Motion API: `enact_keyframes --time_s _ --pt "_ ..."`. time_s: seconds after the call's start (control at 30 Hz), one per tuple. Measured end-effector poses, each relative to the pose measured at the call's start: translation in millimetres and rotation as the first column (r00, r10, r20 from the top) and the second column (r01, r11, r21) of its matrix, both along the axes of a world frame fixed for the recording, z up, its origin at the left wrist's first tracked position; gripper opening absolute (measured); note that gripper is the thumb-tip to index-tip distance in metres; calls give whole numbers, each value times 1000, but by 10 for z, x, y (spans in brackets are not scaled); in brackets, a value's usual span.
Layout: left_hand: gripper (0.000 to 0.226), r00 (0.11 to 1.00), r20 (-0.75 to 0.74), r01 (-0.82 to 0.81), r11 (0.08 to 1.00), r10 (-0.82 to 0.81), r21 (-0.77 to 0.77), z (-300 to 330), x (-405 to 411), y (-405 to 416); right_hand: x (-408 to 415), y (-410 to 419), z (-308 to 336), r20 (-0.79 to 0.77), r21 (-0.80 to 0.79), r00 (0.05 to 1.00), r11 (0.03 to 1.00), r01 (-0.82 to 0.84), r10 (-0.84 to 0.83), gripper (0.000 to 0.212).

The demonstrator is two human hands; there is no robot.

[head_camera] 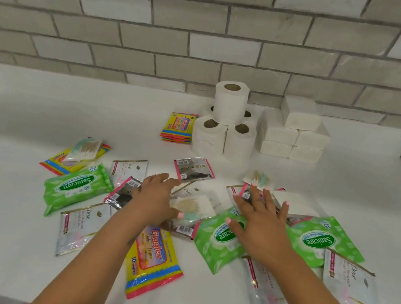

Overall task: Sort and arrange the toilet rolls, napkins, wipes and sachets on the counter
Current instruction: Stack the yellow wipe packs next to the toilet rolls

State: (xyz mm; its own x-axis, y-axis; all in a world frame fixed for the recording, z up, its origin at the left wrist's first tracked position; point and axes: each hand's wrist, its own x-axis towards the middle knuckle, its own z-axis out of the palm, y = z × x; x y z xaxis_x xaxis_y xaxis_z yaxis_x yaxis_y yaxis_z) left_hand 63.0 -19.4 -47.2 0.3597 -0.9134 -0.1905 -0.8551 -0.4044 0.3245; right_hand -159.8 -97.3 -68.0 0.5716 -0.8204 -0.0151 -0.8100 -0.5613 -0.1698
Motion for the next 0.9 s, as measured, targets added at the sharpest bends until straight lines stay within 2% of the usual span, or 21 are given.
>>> enact_keyframes --time_s 0.13,0.27,0.37,0.6,0.7,0.77,0.9 --pt "78 999 39 -36 999 35 22 55 132 234 242 98 64 28 12 997 997 -77 77 70" --pt "81 993 103 -70 978 50 196 15 150 421 467 228 115 122 -18 983 990 -138 140 61" --pt "93 994 57 -106 949 93 298 -48 149 517 584 309 125 210 -46 963 985 -165 171 54" --pt "103 988 74 -152 941 136 303 -89 108 553 719 446 106 286 -17 942 983 -180 178 40" --pt "100 986 93 -159 940 137 301 -96 112 541 724 496 131 285 76 947 982 -175 147 23" --pt "99 984 110 -165 943 138 290 -114 109 536 735 568 133 230 174 964 969 -174 132 11" --pt "103 978 152 -178 949 142 260 -133 92 534 814 715 78 130 358 988 926 -122 80 31"
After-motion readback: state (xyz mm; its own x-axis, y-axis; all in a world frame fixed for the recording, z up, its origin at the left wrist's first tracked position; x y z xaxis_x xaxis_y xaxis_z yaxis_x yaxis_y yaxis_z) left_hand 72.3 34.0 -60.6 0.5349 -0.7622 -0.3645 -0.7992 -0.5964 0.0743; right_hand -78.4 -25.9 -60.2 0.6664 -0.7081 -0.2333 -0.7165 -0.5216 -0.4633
